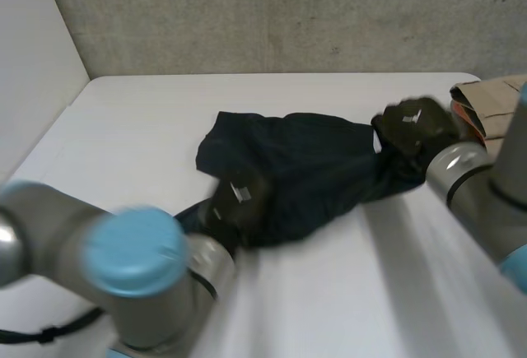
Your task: Fold the laundry.
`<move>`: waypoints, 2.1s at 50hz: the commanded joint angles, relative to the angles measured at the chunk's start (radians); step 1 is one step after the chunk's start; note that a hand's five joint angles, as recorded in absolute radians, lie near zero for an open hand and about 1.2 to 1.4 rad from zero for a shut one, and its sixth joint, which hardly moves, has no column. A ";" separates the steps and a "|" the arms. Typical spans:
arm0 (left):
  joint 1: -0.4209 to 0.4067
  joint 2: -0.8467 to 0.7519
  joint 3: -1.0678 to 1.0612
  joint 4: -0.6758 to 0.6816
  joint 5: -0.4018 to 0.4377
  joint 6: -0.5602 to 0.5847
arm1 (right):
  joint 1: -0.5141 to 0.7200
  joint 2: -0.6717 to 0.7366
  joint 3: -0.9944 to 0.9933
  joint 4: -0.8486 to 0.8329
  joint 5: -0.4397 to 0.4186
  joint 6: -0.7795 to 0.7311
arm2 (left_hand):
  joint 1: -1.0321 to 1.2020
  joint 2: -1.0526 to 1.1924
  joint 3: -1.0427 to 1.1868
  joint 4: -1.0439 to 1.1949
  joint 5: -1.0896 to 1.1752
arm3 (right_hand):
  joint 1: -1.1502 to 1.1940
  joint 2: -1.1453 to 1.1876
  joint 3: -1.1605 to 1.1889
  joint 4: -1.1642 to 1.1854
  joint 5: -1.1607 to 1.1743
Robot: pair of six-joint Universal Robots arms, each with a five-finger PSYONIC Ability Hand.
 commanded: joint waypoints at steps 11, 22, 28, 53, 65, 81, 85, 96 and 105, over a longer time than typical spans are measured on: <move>0.387 0.676 0.018 -0.025 0.114 -0.016 | 0.008 -0.214 -0.405 0.373 -0.011 -0.100 | 0.279 0.204 0.221 0.196 0.234 | 0.281 0.218 0.207 0.196 0.219; 0.427 0.398 0.015 -0.091 0.192 -0.027 | 0.017 0.049 -0.460 0.448 -0.013 -0.112 | 0.279 0.204 0.221 0.196 0.234 | 0.281 0.218 0.207 0.196 0.219; 0.418 0.134 0.213 -0.072 0.191 -0.027 | 0.025 0.217 -0.609 0.329 0.004 -0.089 | 0.279 0.204 0.221 0.196 0.234 | 0.281 0.218 0.207 0.196 0.219; 0.419 0.013 0.600 0.285 0.118 -0.200 | 0.051 0.262 -0.739 -0.246 0.072 0.115 | 0.279 0.204 0.221 0.196 0.234 | 0.281 0.218 0.207 0.196 0.219; 0.421 0.073 0.084 0.218 0.160 -0.187 | 0.067 0.377 -0.483 0.103 0.073 -0.015 | 0.279 0.204 0.221 0.196 0.234 | 0.281 0.218 0.207 0.196 0.219; 0.413 0.398 -0.319 -0.247 0.261 0.049 | 0.092 0.234 -0.153 0.471 0.073 -0.215 | 0.279 0.204 0.221 0.196 0.234 | 0.281 0.218 0.207 0.196 0.219; 0.412 0.442 -0.356 -0.370 0.279 0.120 | 0.092 0.156 -0.046 0.538 0.064 -0.257 | 0.279 0.204 0.221 0.196 0.234 | 0.281 0.218 0.207 0.196 0.219; 0.390 0.492 -0.364 -0.738 0.367 0.332 | 0.077 0.013 0.173 0.545 0.058 -0.376 | 0.279 0.204 0.221 0.196 0.234 | 0.281 0.218 0.207 0.196 0.219; 0.366 0.577 -0.264 -0.897 0.433 0.341 | 0.083 -0.148 0.232 0.615 -0.071 -0.383 | 0.279 0.204 0.221 0.196 0.234 | 0.281 0.218 0.207 0.196 0.219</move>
